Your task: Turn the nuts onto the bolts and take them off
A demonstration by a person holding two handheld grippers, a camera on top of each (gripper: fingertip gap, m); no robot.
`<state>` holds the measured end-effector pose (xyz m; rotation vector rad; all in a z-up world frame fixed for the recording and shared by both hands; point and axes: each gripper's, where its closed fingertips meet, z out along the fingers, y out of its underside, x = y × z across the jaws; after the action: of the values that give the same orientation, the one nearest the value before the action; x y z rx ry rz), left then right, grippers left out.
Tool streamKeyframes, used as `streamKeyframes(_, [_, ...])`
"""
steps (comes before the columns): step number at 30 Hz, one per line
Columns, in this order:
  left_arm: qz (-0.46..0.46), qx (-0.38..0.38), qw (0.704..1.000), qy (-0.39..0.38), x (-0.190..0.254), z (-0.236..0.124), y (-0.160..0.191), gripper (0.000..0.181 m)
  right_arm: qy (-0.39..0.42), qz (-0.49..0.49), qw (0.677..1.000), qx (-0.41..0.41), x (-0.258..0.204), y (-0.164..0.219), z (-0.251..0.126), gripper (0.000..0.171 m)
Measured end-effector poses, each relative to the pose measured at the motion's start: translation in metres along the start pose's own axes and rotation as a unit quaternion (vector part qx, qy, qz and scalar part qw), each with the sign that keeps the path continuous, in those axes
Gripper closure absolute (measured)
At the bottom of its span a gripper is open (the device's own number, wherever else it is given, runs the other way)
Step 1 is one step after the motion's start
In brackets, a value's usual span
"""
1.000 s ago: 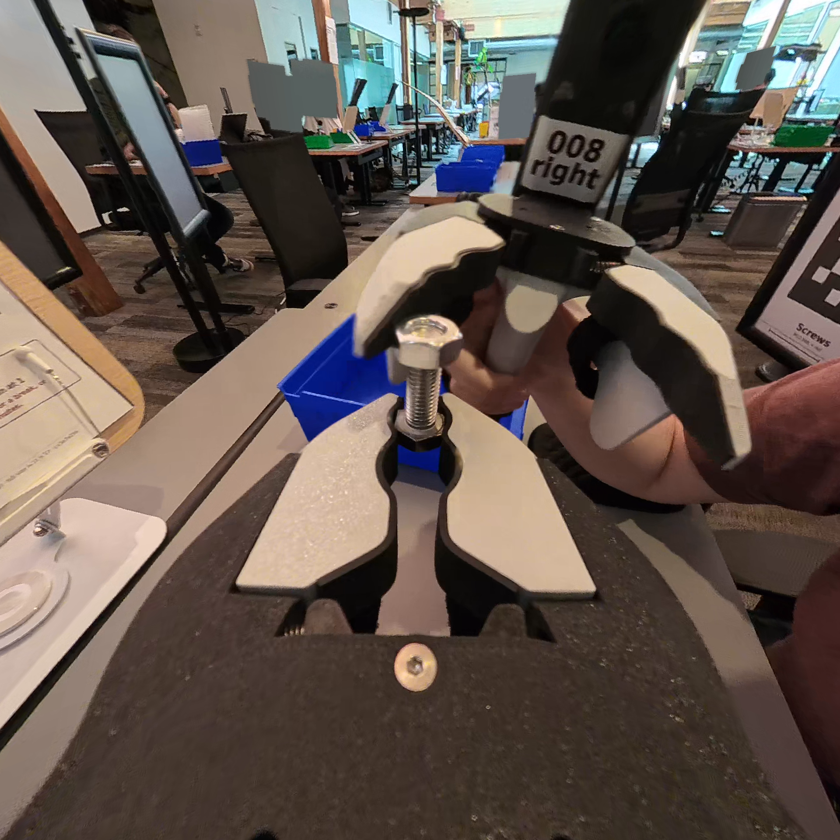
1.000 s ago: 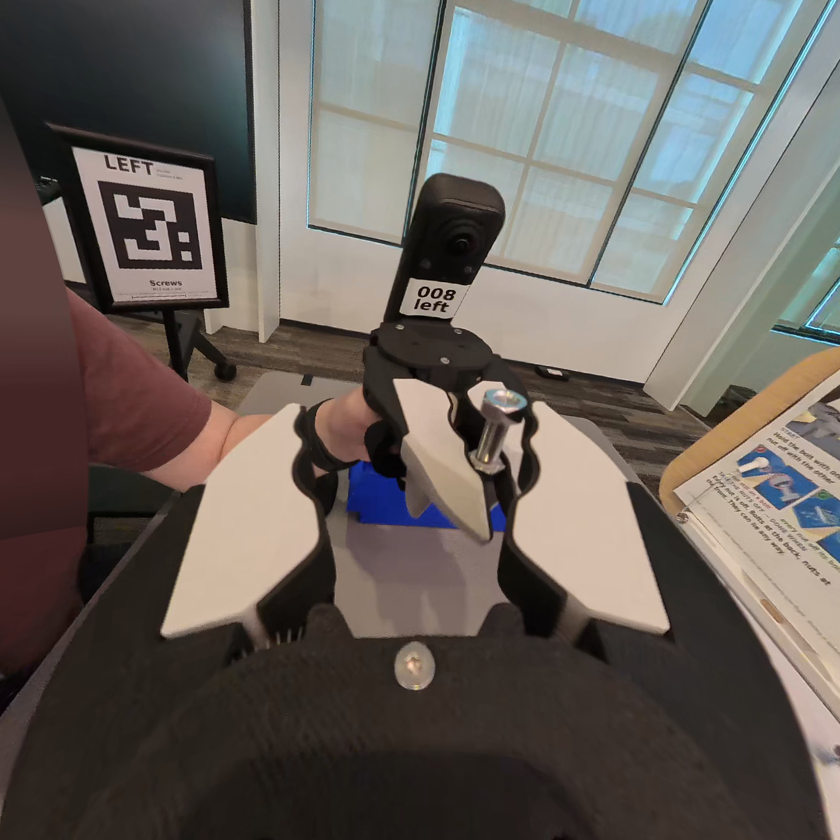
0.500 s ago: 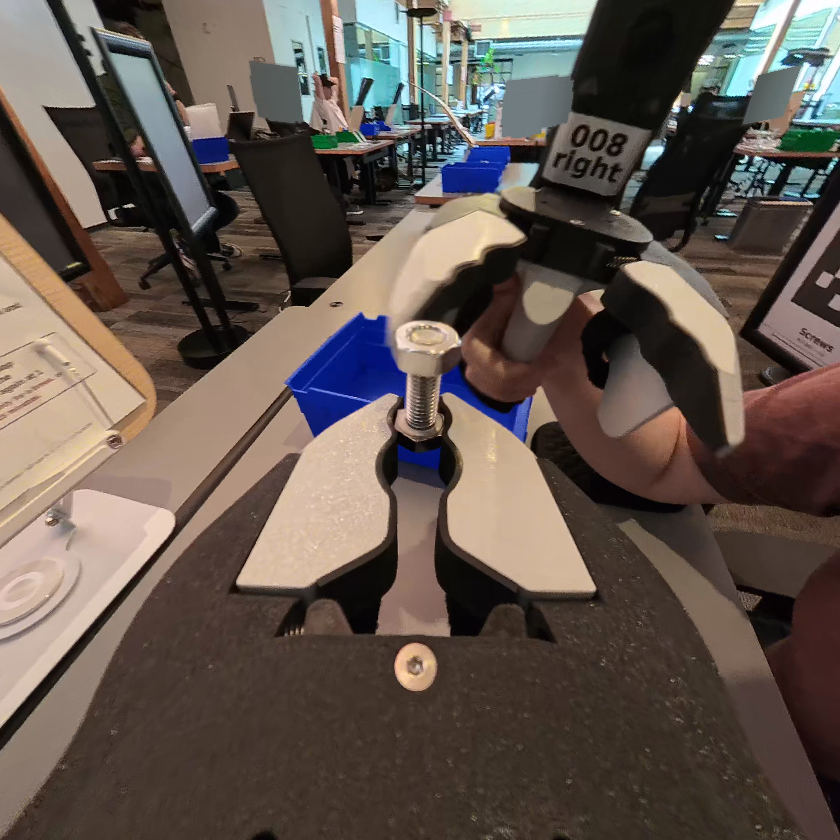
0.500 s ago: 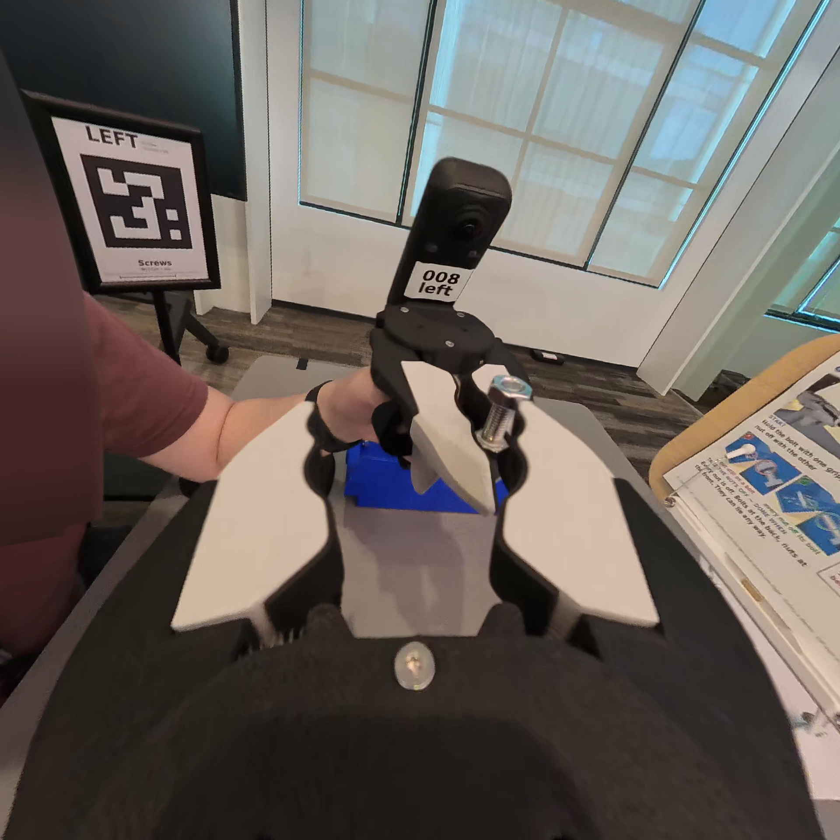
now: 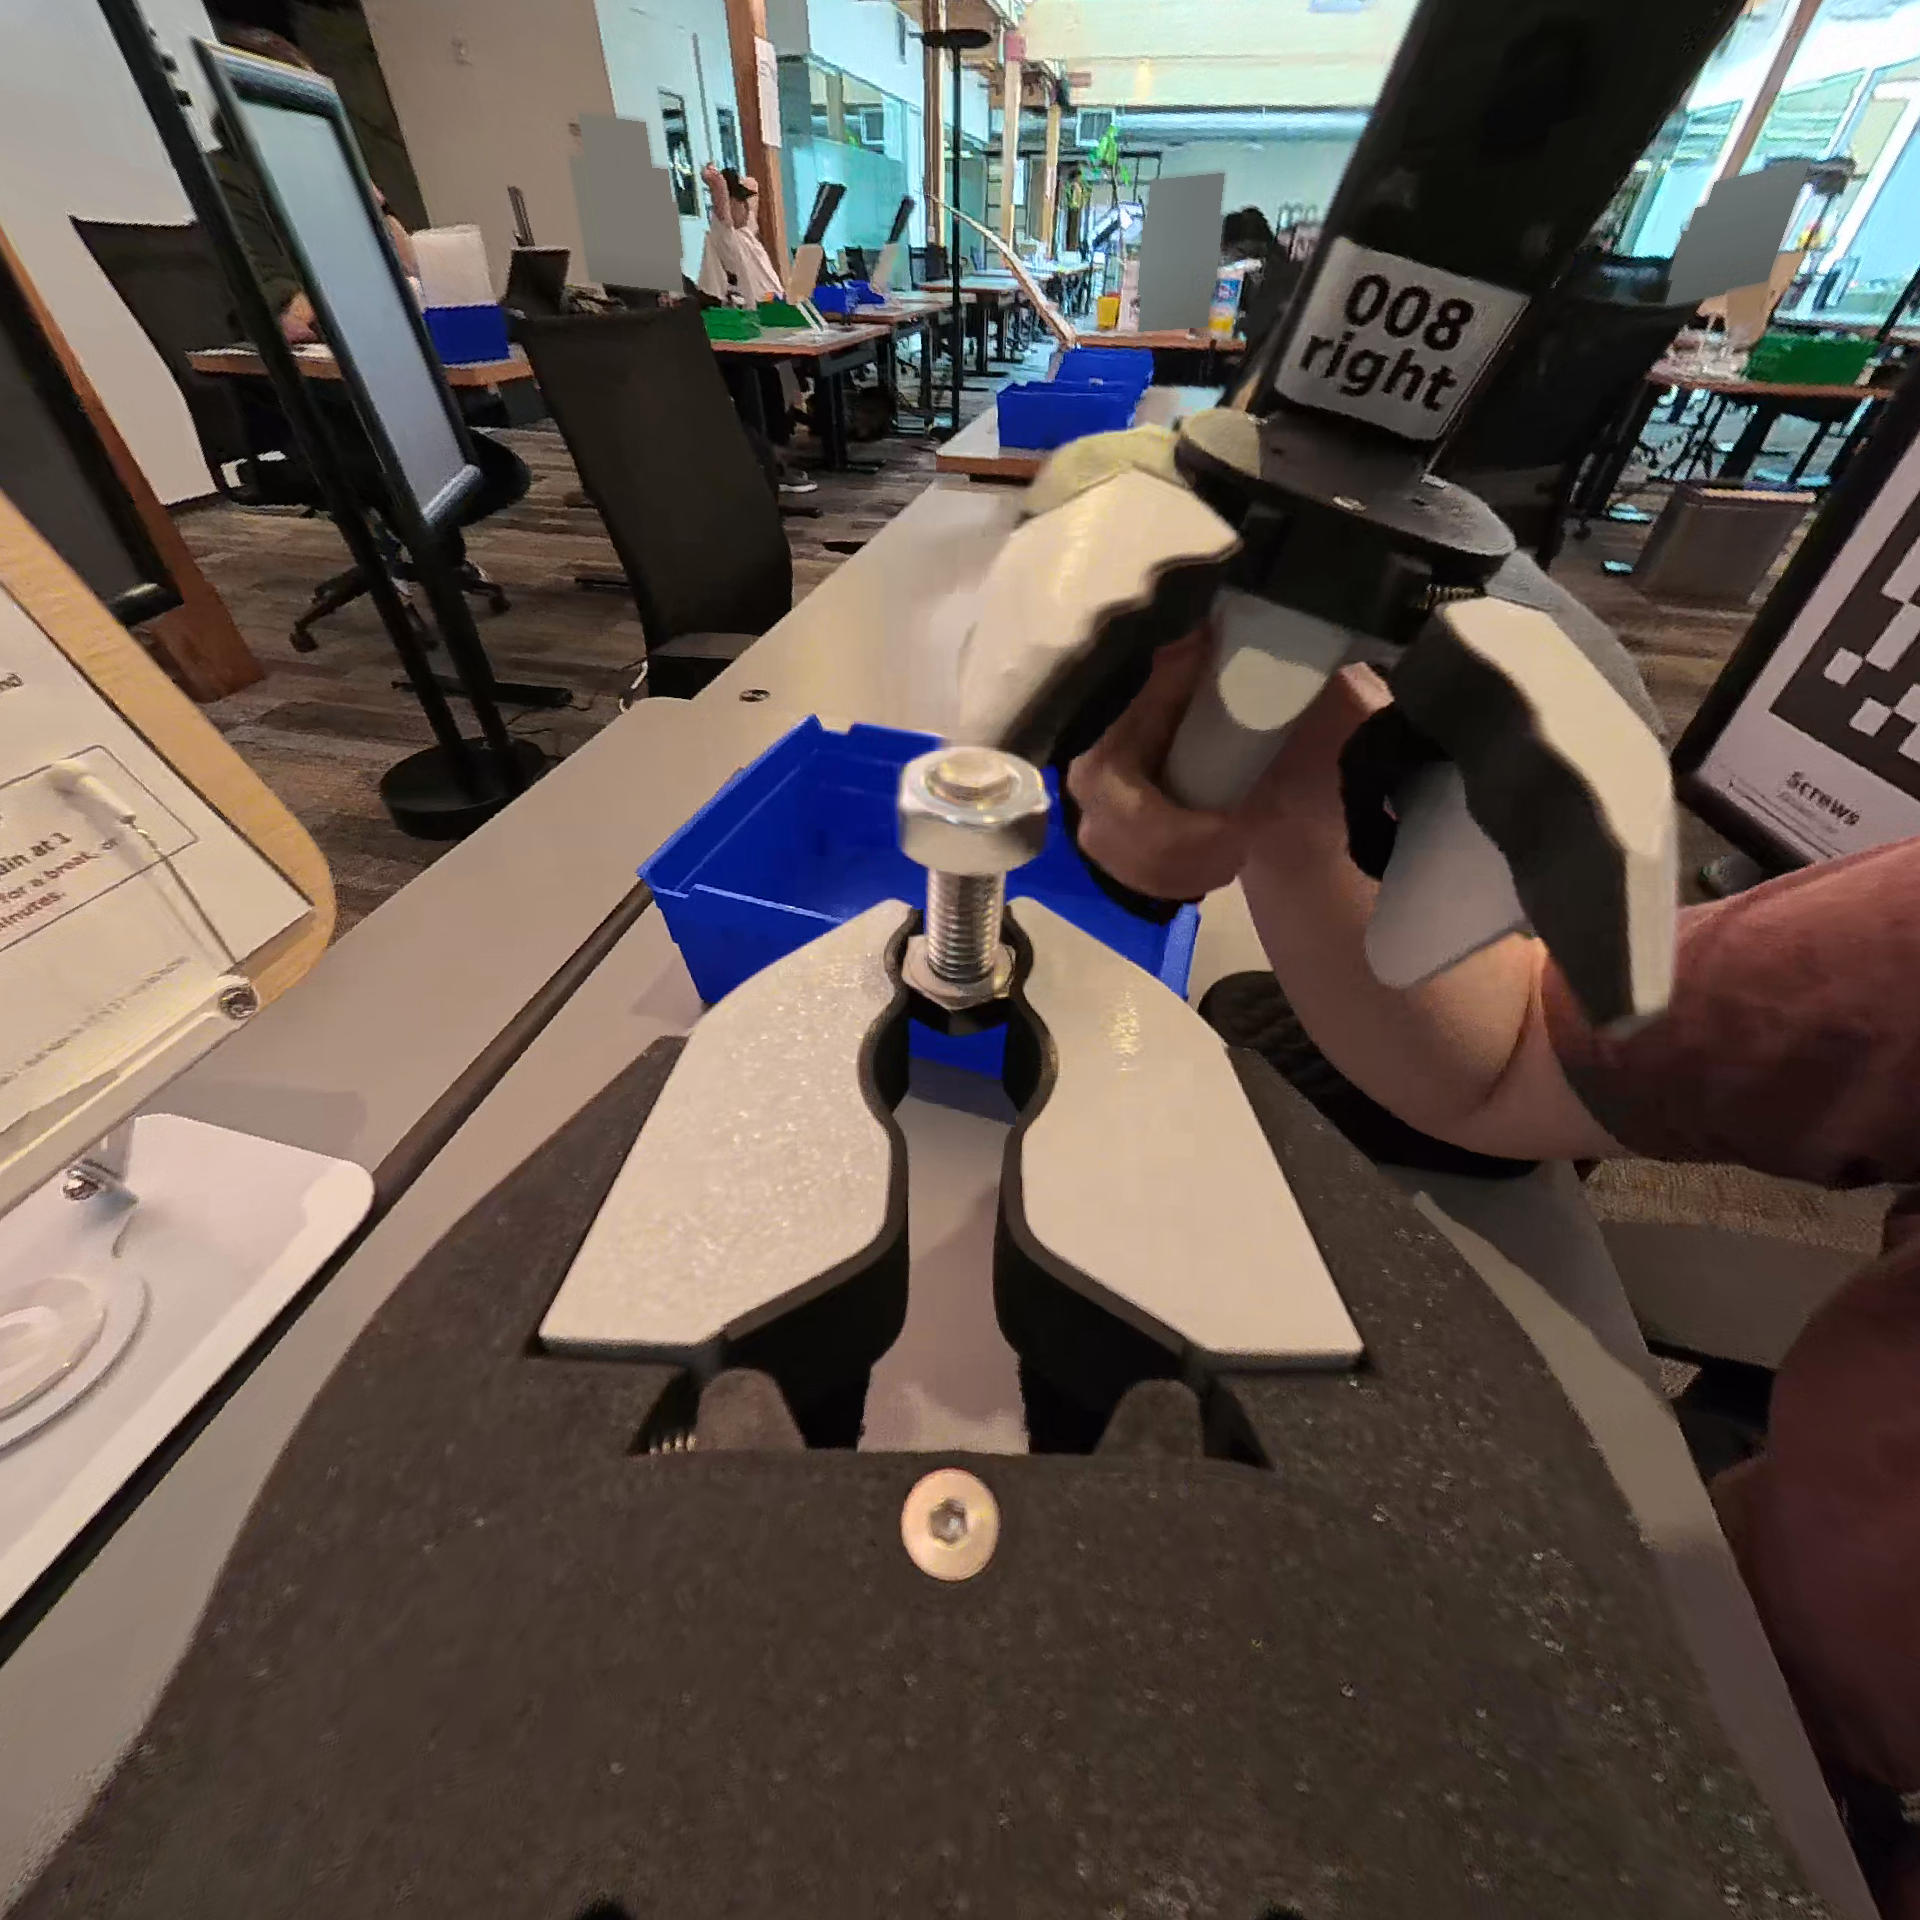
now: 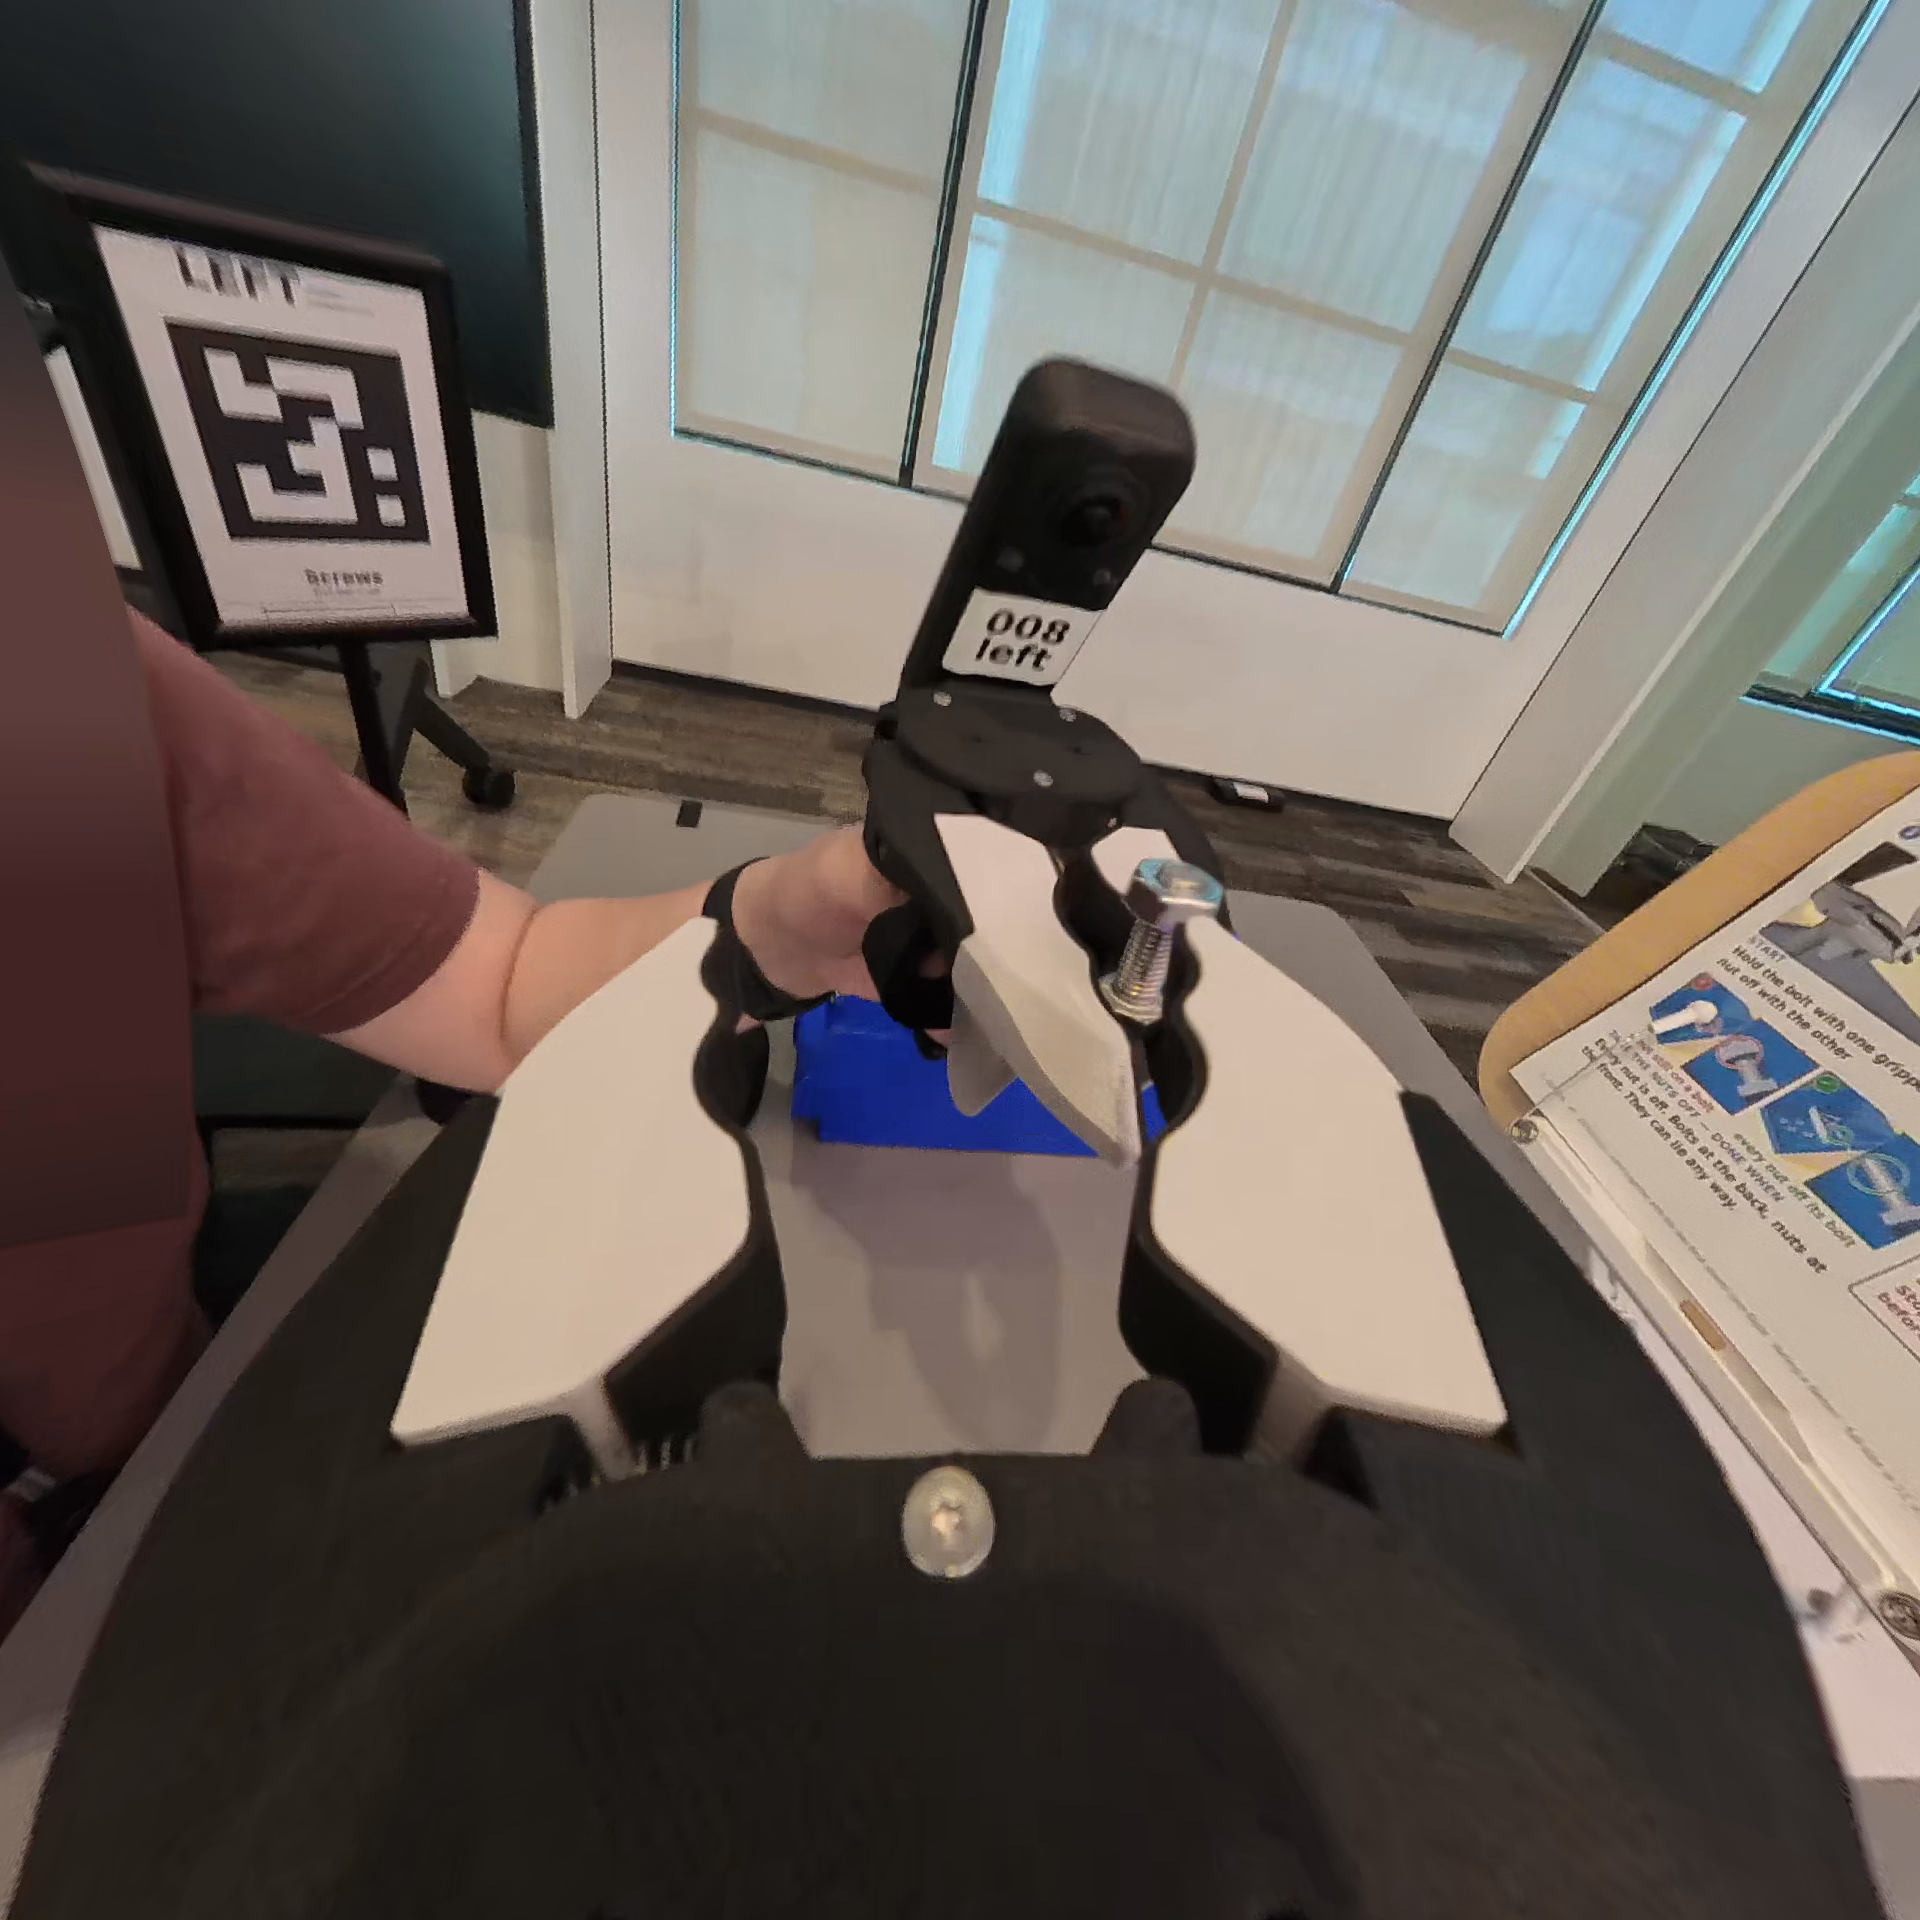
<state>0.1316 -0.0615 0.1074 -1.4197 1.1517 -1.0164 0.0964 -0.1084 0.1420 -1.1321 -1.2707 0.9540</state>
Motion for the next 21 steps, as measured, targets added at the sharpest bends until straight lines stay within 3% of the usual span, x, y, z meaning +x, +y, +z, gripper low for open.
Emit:
streamKeyframes(4, [-0.002, 0.001, 1.000, 0.028, 0.010, 0.000, -0.001, 0.169, 0.034, 0.006, 0.999, 0.011, 0.011, -0.001, 0.002, 0.084])
streamKeyframes(8, [0.016, -0.020, 0.999, 0.037, 0.022, 0.013, 0.007, 0.169, -0.009, 0.025, 0.999, 0.019, 0.001, 0.007, 0.021, 0.083])
streamKeyframes(11, [0.006, -0.018, 1.000, 0.020, 0.011, 0.010, 0.007, 0.169, 0.004, 0.014, 1.000, -0.001, 0.003, 0.011, 0.020, 0.076])
streamKeyframes(14, [-0.017, 0.000, 1.000, 0.007, -0.001, -0.001, 0.001, 0.169, 0.002, 0.008, 1.000, -0.013, 0.003, 0.007, 0.006, 0.089])
streamKeyframes(18, [-0.020, 0.001, 0.999, 0.026, 0.005, -0.002, -0.001, 0.169, 0.030, 0.007, 0.999, 0.008, 0.012, 0.002, 0.005, 0.084])
streamKeyframes(21, [-0.011, -0.015, 0.999, 0.047, 0.018, 0.008, 0.005, 0.169, 0.002, 0.035, 0.999, 0.027, 0.007, 0.005, 0.018, 0.082])
